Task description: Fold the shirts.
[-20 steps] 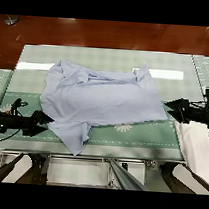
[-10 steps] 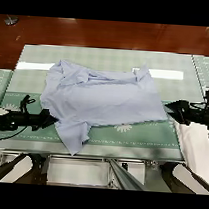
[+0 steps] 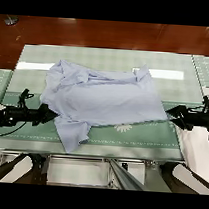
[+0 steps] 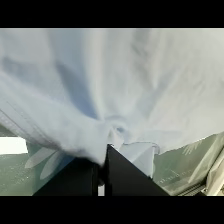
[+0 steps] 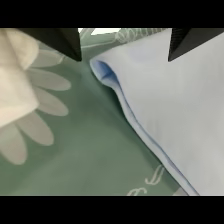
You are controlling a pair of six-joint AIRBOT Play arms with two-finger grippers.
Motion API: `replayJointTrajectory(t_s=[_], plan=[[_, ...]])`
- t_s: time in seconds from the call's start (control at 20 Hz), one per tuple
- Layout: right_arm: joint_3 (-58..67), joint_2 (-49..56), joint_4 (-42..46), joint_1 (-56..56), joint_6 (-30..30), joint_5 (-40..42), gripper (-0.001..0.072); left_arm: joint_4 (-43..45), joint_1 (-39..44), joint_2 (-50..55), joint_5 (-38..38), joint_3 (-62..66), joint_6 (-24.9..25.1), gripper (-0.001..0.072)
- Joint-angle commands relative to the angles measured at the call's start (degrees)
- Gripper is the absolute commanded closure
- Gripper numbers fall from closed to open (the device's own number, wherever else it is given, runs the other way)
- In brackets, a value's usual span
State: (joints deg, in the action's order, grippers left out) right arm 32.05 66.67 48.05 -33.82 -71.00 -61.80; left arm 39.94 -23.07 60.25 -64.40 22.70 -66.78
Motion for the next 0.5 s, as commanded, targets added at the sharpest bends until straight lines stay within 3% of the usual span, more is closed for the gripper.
replayJointTrajectory(t_s=[0.0, 0.15, 0.2, 0.3, 0.35, 0.45], plan=[[1.16, 5.05, 0.44, 5.6, 0.35, 0.79, 0.0094, -0.37, 0.22, 0.0, -0.11, 0.15, 0.13, 0.0679], [6.01, 9.66, 0.28, 10.93, -2.49, 2.62, 0.01, -1.84, 1.01, 0.0, 0.48, 0.15, 0.13, 0.0679], [8.0, 11.13, 0.31, 12.94, -2.99, 2.38, 0.0178, -1.9, 1.44, 0.0, 1.2, 0.17, 0.11, 0.0679], [11.63, 13.05, 0.5, 16.55, -2.58, 1.66, 0.0629, -2.78, 1.97, 0.0, 2.08, 0.44, 0.11, 0.0679], [14.05, 13.38, 0.5, 17.73, -2.01, 0.96, 0.0675, -3.56, 2.03, -0.02, 1.75, 1.42, 0.13, 0.0679], [22.53, 13.33, 0.22, 19.08, -2.05, -2.75, 0.0675, -6.73, 2.01, -0.68, -0.39, 7.13, 0.15, 0.068]])
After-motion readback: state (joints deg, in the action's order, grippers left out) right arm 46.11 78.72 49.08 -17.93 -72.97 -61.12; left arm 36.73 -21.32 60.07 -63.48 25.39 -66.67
